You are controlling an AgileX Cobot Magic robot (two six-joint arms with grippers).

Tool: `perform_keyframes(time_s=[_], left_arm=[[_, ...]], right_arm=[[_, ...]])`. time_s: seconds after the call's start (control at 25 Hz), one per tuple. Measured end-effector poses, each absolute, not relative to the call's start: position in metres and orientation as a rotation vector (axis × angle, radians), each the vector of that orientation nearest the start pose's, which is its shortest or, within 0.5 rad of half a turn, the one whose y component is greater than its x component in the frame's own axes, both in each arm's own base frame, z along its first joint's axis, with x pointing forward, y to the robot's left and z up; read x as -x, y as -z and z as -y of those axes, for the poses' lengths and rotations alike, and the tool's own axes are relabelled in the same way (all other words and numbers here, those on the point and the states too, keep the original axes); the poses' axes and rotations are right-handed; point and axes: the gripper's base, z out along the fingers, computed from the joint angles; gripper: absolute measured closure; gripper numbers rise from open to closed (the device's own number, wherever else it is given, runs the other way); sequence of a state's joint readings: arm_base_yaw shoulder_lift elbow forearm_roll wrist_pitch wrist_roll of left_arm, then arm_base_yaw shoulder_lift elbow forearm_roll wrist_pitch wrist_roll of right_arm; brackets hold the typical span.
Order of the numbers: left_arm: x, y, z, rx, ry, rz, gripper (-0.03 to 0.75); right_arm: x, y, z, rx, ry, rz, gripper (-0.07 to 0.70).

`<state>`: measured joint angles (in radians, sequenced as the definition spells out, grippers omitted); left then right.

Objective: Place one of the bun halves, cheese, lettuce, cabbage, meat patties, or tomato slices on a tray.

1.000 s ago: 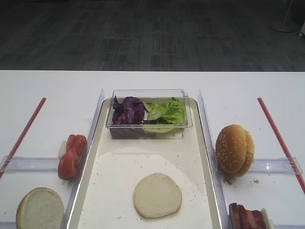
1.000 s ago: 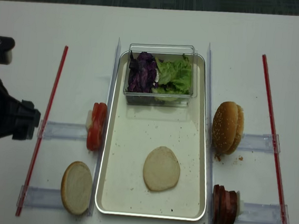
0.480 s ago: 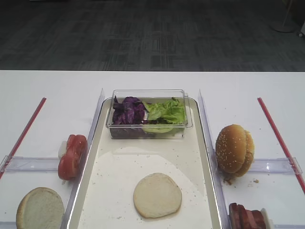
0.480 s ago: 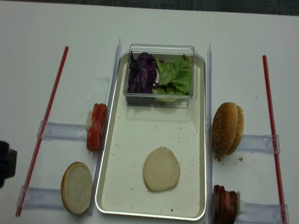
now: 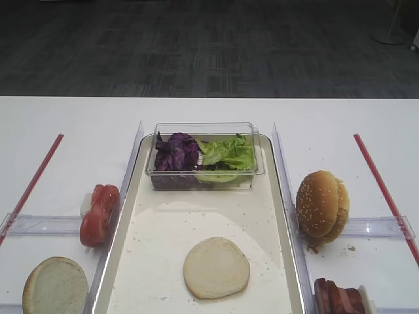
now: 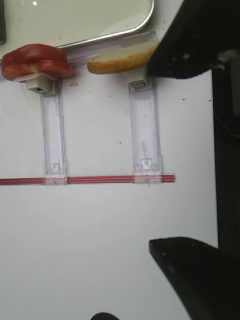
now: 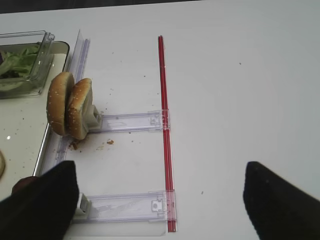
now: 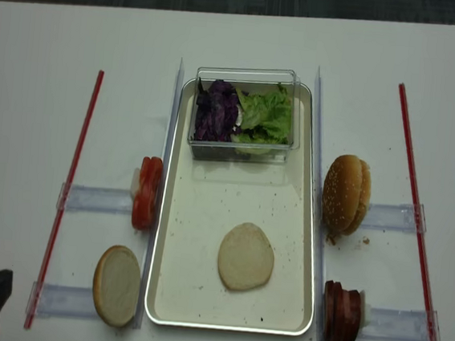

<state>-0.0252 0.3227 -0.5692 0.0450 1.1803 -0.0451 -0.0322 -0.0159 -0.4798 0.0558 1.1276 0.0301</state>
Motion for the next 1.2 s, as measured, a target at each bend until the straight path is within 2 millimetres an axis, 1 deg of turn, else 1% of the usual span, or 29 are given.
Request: perform_keyframes(time_s=[0.12,0.2,0.36,0.4,0.64,1.2], left_arm=[[-0.021,-0.272,-0.003,0.021,-0.022,-2.379,0.124],[-0.012,-0.267,-0.003,0.020,-0.018,-2.331,0.124],[0.008,-0.266,-0.002,0.011,0.004,-2.190,0.124],[0.011,-0.266,-0.002,0.000,0.007,-2.171,0.124],[0.012,-0.265,0.001,-0.061,0.010,-2.164,0.124],[0.012,-0.265,0.000,-0.020,0.018,-2.167,0.123]], right_arm=[[0.008,-0.266,-0.005,-0.061,-0.066,-2.114,-0.046],[0.008,-0.266,-0.005,-0.061,-0.066,-2.114,-0.046],[0.008,-0.266,-0.005,-0.061,-0.066,-2.114,-0.046],[0.008,-0.266,-0.005,-0.061,-0.066,-2.114,-0.046],[0.008,-0.266,-0.005,-0.061,-0.065,-2.115,-0.046],[0.008,-0.266,-0.005,-0.061,-0.065,-2.115,-0.046]])
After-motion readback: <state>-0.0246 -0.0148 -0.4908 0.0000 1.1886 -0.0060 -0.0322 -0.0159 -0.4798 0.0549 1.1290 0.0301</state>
